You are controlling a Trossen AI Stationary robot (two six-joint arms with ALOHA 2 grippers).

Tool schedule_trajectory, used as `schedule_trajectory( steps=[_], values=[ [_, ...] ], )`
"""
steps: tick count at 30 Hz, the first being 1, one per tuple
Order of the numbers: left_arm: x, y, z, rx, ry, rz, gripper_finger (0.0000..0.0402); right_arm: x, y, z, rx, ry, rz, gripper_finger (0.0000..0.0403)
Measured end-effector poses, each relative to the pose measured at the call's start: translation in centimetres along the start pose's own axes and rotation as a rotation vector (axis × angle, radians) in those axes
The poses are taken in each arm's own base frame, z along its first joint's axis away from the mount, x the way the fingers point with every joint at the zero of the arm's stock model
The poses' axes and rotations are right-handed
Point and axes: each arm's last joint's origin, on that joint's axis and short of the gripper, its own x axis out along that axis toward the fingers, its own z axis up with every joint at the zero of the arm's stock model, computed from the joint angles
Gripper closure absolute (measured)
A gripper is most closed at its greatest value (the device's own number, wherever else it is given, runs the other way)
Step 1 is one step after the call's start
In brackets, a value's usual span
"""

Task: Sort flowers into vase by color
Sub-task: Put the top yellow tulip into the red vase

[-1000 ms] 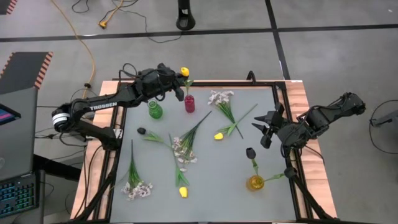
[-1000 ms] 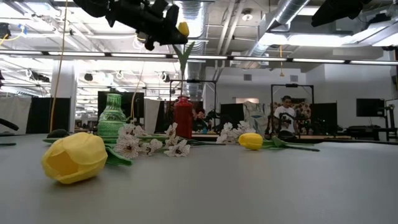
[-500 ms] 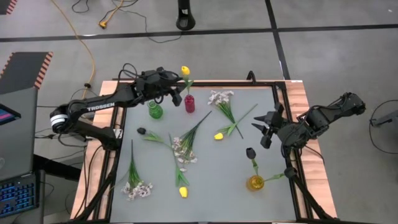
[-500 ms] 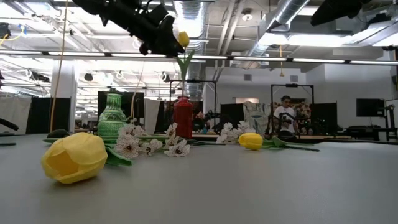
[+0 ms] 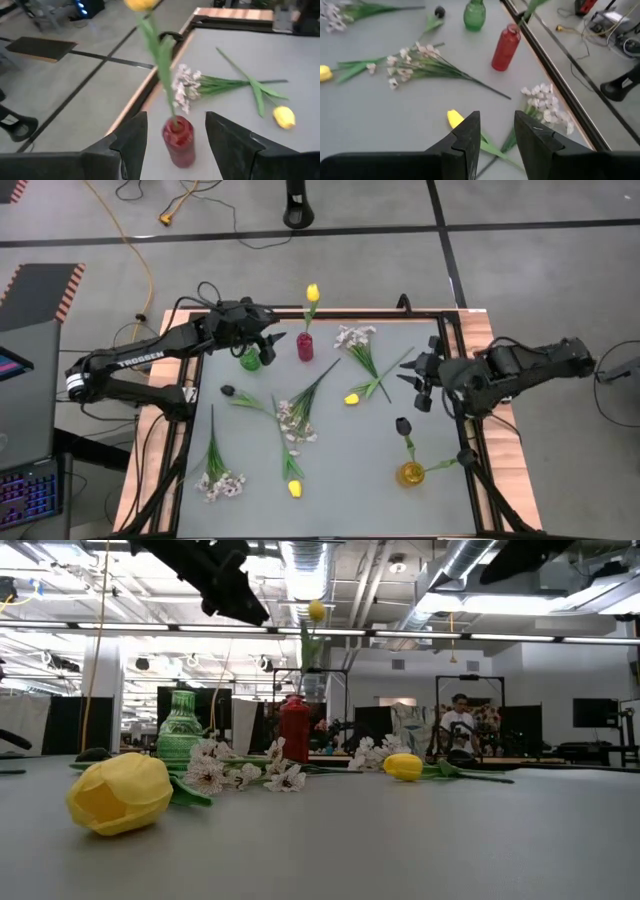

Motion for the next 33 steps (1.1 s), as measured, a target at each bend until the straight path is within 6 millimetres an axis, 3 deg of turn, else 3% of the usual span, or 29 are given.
schedule_trajectory(
  steps=[7, 17, 33],
  values=[
    [-0.3, -1.6, 0.1, 0.025, -0.003, -0.112, 0.0218, 1.6, -2.5, 0.1, 0.019, 0.076, 0.012, 0.0257],
    [-0.7, -3.7, 0.2, 0.064, -0.018, -0.206, 0.0219, 5.7, -5.1, -0.2, -0.018, 0.244, 0.050, 0.0257],
    [-0.9, -4.5, 0.3, 0.077, -0.022, -0.234, 0.0219, 12.3, -8.8, -2.8, -0.006, 0.571, 0.026, 0.0257]
  ],
)
